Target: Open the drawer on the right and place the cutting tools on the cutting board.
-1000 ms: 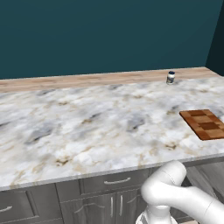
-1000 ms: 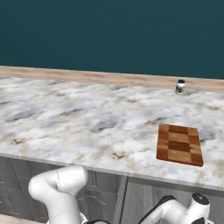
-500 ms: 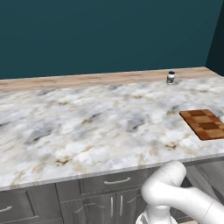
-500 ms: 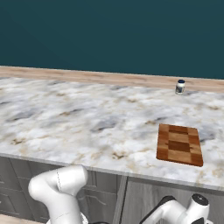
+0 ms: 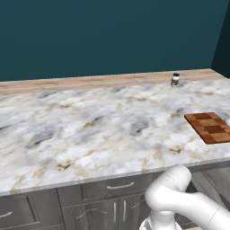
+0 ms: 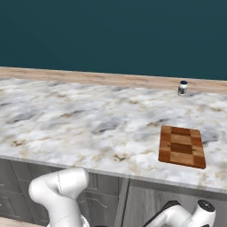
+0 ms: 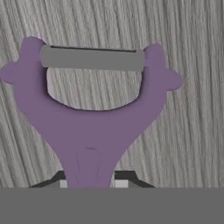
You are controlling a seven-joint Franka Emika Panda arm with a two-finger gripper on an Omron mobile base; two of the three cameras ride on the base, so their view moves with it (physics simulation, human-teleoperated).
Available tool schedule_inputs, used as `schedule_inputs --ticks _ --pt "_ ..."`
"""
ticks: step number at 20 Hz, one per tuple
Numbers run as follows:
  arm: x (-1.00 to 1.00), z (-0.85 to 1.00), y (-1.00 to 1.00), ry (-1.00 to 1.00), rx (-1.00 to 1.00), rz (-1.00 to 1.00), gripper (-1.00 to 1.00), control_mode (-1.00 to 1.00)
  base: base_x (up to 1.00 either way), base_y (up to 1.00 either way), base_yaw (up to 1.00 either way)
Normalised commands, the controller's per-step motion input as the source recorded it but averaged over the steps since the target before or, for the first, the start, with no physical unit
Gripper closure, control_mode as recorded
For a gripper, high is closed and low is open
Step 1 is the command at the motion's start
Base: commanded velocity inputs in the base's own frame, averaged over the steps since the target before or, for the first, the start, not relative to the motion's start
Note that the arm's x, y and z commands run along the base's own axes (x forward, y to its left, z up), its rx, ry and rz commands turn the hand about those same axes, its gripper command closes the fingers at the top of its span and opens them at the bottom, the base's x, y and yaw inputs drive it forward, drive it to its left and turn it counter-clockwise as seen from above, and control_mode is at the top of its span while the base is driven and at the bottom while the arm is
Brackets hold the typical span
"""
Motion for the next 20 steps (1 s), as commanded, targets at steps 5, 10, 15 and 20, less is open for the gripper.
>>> schedule_inputs --ticks 5,10,15,20 --pt "-0.39 0.9 0.0 -0.07 0.0 -0.09 1.0 -1.0 0.0 0.0 0.0" --pt "-0.05 1.0 0.08 -0.04 0.0 -0.11 1.0 -1.0 0.0 0.0 0.0" --pt "0.0 1.0 0.4 0.0 -0.01 -0.13 1.0 -1.0 0.0 0.0 0.0" --pt "0.13 1.0 0.47 0.01 -0.01 -0.14 1.0 -1.0 0.0 0.0 0.0"
